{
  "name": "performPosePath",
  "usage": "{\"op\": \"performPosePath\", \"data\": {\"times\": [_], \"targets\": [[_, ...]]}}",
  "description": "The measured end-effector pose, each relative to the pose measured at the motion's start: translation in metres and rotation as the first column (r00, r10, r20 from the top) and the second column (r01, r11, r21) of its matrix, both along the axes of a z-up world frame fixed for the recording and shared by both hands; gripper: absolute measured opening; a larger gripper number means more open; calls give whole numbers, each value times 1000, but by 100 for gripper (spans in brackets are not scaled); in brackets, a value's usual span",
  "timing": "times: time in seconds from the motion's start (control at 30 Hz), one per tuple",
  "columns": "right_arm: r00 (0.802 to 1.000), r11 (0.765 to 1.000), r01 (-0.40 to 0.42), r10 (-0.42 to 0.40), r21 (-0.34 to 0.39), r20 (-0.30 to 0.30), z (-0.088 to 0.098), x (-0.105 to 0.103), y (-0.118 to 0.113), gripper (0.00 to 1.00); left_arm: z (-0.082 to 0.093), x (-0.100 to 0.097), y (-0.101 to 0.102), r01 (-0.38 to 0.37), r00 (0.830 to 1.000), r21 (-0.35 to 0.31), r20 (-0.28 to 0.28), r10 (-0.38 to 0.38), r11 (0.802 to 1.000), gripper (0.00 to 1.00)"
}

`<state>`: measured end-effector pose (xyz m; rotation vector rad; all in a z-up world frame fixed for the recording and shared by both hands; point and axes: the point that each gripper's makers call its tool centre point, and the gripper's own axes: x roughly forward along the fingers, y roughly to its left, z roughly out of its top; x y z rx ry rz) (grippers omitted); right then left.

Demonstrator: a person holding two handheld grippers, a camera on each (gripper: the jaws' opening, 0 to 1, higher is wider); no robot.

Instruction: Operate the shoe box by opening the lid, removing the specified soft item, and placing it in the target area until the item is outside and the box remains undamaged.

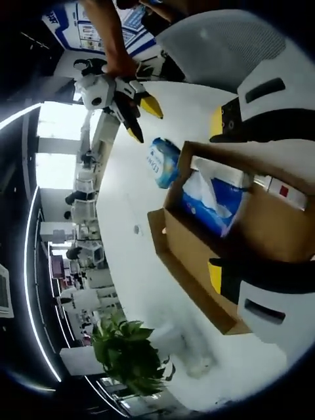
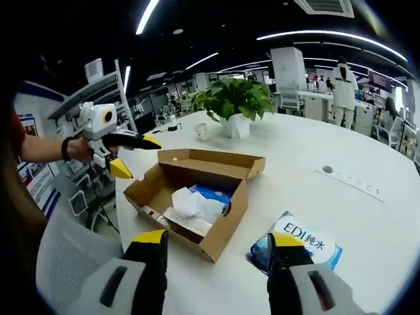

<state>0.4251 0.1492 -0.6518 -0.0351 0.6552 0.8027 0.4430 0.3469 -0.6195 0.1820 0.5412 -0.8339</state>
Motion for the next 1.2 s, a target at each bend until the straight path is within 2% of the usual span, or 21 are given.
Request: {"op": "performPosePath", "data": {"times": [0.27,0.8,0.97,1.2], "targets": [[1000,1000,4,-4,-7,-16,-7,-6,7,58,-4,-12,12,-23,1000,-10,-6,23,1000,72],[999,999,-37,36,-28,-28,-18,-10,34,58,-6,-16,28,-56,998,-38,-22,56,998,72],[998,998,-49,48,-36,-29,-18,-1,42,57,-1,-17,28,-59,998,-54,-19,58,997,72],[992,987,-122,122,-106,-5,-13,16,61,57,0,-18,33,-70,997,-64,-21,69,996,72]]}}
